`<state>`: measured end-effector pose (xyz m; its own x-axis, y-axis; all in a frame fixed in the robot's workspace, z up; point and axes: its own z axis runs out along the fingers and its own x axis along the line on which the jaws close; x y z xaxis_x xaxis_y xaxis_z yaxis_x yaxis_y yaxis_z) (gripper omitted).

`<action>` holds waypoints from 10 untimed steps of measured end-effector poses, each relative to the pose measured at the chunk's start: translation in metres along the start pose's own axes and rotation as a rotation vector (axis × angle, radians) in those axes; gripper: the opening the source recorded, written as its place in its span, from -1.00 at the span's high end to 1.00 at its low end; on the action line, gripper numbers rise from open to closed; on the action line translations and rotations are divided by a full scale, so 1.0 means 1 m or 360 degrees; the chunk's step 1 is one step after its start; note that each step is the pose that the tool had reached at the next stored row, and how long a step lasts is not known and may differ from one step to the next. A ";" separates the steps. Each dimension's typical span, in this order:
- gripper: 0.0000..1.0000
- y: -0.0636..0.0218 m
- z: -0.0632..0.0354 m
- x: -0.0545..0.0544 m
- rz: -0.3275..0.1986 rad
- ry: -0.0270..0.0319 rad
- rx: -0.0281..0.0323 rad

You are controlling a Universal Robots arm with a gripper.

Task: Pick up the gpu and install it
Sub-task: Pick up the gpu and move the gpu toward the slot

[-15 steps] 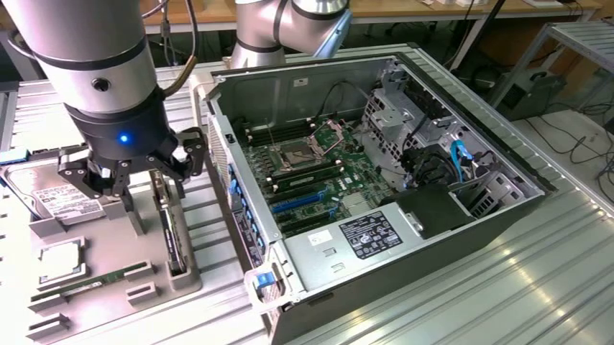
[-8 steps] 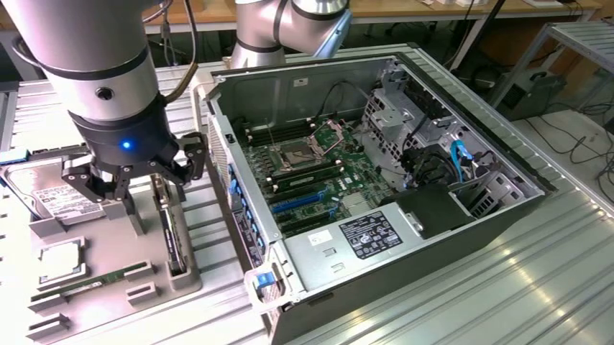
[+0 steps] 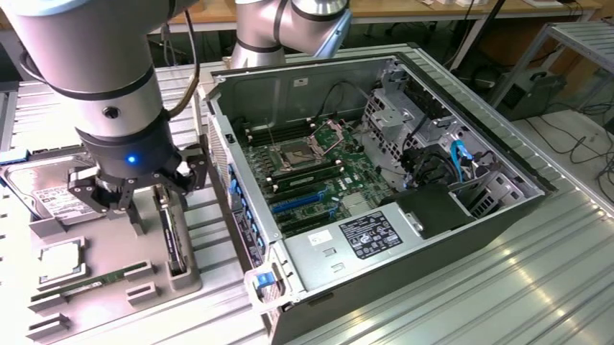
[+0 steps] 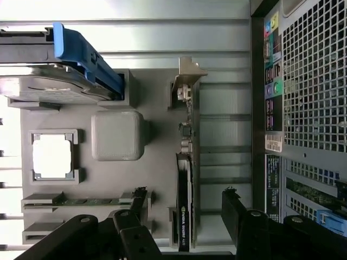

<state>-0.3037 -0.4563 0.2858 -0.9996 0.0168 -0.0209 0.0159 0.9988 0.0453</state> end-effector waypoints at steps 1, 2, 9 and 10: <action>-0.33 -0.0016 0.0044 0.000 0.0000 -0.00002 -0.00001; -0.33 -0.0017 0.0064 0.000 0.0000 0.00000 0.00001; -0.33 -0.0023 0.0192 0.000 0.0000 0.00003 0.00000; -0.33 -0.0024 0.0210 0.000 0.0000 0.00003 -0.00001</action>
<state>-0.3032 -0.4578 0.2647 -0.9996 0.0168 -0.0207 0.0159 0.9988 0.0454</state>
